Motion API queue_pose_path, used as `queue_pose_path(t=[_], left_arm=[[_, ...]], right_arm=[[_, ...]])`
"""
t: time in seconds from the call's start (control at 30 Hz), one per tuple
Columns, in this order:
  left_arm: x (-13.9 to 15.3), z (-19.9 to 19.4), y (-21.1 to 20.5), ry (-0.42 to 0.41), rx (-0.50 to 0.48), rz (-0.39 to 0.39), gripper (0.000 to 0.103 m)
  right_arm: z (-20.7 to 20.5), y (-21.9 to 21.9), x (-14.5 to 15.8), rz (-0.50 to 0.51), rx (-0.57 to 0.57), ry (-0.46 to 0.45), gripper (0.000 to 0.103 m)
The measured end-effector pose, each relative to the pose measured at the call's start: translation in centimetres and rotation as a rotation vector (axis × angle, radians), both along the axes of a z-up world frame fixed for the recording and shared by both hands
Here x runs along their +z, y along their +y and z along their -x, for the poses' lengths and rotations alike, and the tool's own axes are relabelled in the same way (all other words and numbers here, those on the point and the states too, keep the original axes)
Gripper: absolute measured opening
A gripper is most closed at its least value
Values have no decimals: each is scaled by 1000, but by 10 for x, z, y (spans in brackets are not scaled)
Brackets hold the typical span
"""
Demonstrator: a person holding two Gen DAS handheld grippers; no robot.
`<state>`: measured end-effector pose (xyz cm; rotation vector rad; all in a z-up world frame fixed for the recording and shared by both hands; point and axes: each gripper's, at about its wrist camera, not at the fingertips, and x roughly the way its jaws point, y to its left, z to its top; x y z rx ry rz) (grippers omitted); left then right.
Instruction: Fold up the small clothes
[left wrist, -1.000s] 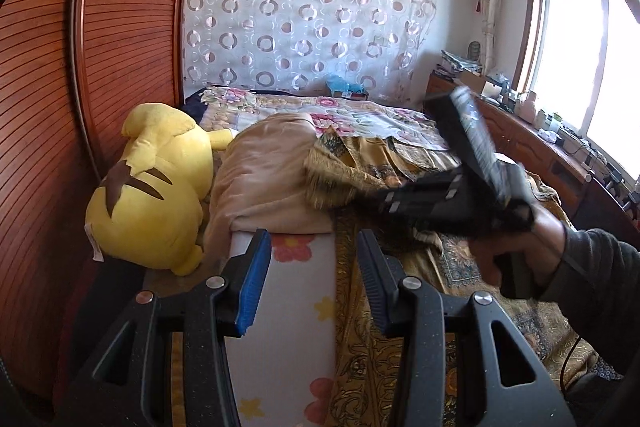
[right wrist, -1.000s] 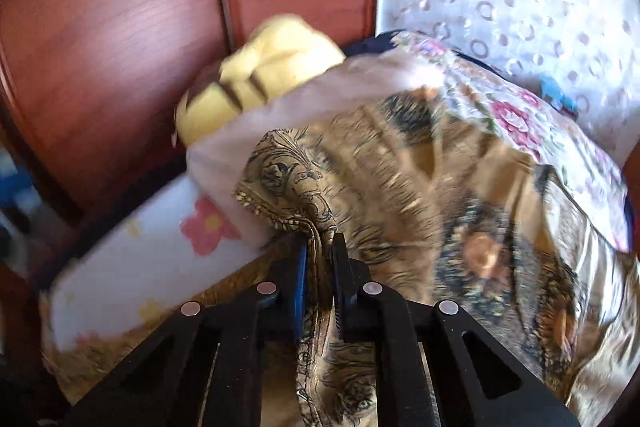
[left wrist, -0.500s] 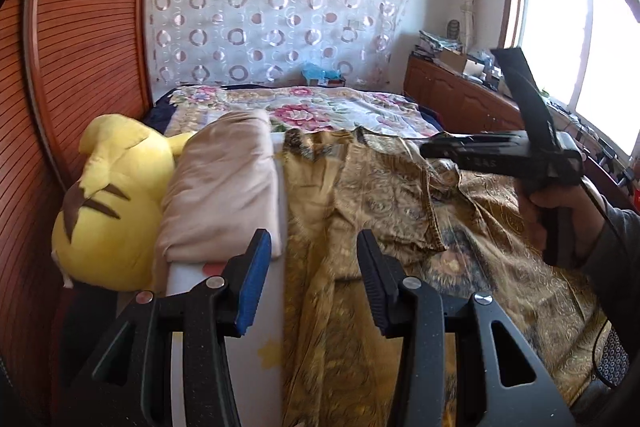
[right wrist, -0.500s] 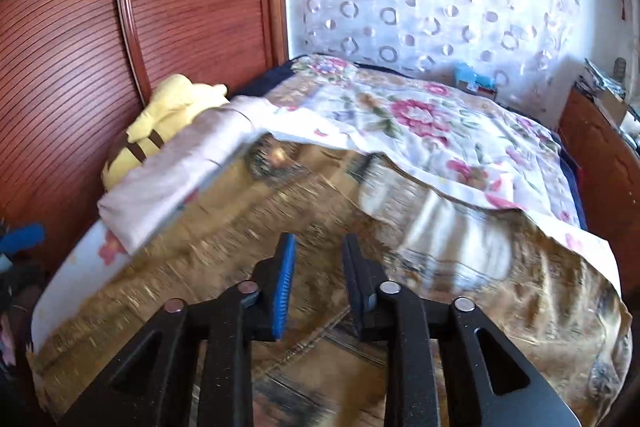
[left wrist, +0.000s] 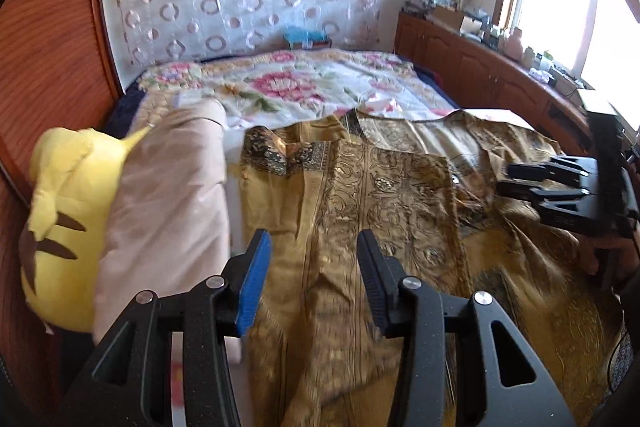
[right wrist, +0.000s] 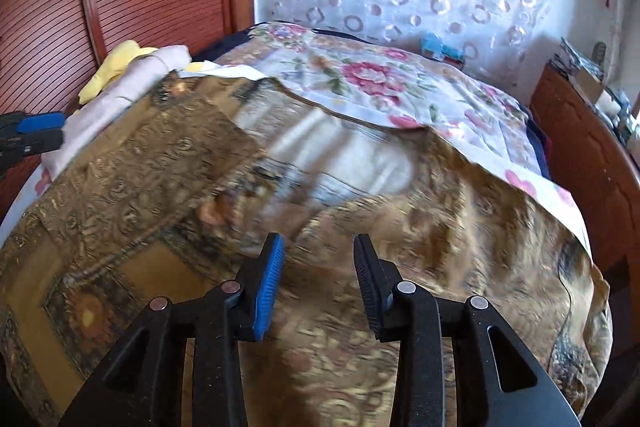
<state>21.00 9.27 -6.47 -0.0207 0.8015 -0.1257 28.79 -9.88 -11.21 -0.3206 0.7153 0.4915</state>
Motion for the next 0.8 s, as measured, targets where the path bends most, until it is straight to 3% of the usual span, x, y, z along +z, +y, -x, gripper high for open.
queue_pose_path(t=[0.13,0.27,0.5,0.57,0.7,0.73,0.8], left_arm=[[-11,-32,-7,33,21,-63,46],[-17,-56,-12,60,7,-80,46],[-33,-88,-7,149,-7,5,45],[-35,-90,-7,154,-12,7,40],[-34,-93,-8,147,-21,-26,19],[-34,-92,-7,147,-31,-19,9],[-34,-94,-9,146,-47,-31,6]], right_arm=[[-6,-8,-5,-1,-12,50,38],[-8,-10,-10,-6,-1,29,38],[-6,-12,-12,-7,7,29,43],[-5,-11,-13,-4,6,27,43],[-5,-14,-11,-10,7,34,44],[-5,-13,-11,-9,7,33,44],[-4,-13,-10,-8,7,33,44]])
